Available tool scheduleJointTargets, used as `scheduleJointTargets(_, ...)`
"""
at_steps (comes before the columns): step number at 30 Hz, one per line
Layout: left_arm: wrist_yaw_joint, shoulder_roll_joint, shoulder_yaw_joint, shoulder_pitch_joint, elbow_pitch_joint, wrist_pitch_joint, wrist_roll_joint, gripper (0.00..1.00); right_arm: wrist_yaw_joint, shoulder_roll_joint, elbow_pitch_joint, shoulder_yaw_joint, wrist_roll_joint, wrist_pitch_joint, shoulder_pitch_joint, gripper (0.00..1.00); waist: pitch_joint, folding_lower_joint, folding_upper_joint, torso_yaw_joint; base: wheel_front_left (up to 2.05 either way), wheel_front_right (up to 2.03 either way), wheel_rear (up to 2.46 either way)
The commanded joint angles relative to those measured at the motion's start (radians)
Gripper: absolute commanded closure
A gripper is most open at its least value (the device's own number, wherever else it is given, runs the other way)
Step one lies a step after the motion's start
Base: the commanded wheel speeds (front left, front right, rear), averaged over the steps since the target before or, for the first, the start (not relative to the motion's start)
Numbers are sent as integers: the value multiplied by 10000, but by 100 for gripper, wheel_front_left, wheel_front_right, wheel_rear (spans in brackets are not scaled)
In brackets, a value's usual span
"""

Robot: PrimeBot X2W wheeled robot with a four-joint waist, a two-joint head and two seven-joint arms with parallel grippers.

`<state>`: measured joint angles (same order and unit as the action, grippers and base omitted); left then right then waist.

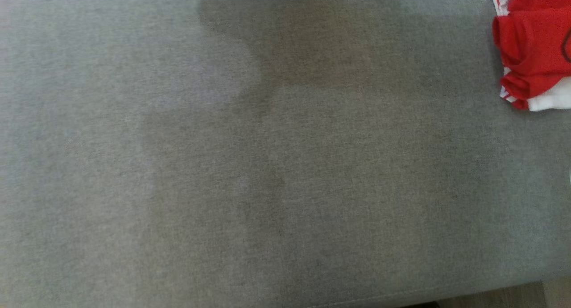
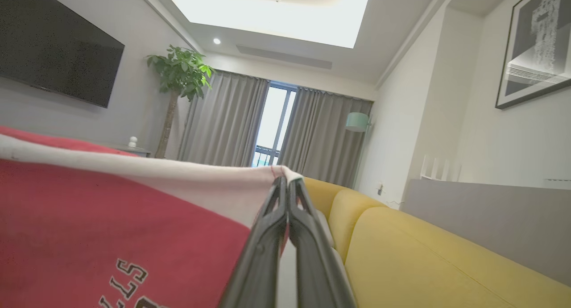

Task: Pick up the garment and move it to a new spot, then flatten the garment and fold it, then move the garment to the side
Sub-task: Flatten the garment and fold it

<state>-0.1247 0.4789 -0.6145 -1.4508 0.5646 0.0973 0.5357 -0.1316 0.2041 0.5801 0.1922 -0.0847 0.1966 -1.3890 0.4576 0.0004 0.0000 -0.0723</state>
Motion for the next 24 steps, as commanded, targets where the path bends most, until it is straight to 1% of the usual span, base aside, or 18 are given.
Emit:
scheduleJointTargets(1, -23, 309, 267, -534, 66, 298, -103, 100, 9, -243, 48, -205, 169, 194, -283, 100, 108, -4, 0, -95, 0, 0, 0)
scheduleJointTargets(3, -39, 111, 81, -675, 573, 776, -93, 100, 9, -415, 651, -361, 364, 412, -416, 100, 137, -4, 0, -72, 0, 0, 0)
scheduleJointTargets(5, -50, -69, -241, -595, 957, 1062, -28, 100, 9, -502, 1190, -278, 518, 519, -314, 100, 183, -4, 0, -11, 0, 0, 0)
scheduleJointTargets(9, -55, -315, -1221, 102, 1242, 1423, 322, 100, 9, -473, 2088, 326, 529, 611, 368, 100, 191, -4, 0, 189, 0, 0, 0)
scheduleJointTargets(10, -55, -315, -1221, 102, 1242, 1423, 322, 100, 9, -473, 2088, 326, 529, 611, 368, 100, 191, -4, 0, 189, 0, 0, 0)
scheduleJointTargets(11, -56, -328, -1490, 352, 1253, 1477, 401, 100, 9, -436, 2299, 540, 455, 620, 591, 100, 167, -4, 0, 238, 0, 0, 0)
scheduleJointTargets(14, -57, -241, -2382, 1189, 1165, 1577, 625, 100, 9, -231, 2853, 1313, 117, 634, 1266, 100, 23, -4, 0, 362, 0, 0, 0)
scheduleJointTargets(18, -58, 94, -3445, 2433, 842, 1627, 1012, 100, 9, 58, 3402, 2545, -675, 603, 2163, 100, -354, -4, 0, 463, 0, 0, 0)
scheduleJointTargets(21, -58, 382, -4134, 3227, 497, 1638, 1201, 100, 9, 385, 3501, 3457, -1488, 380, 2709, 100, -697, -4, 0, 538, 0, 0, 0)
scheduleJointTargets(24, -58, 635, -4645, 3884, 143, 1641, 1269, 100, 9, 827, 3342, 4340, -2367, -35, 3214, 100, -1065, -4, 0, 588, 0, 0, 0)
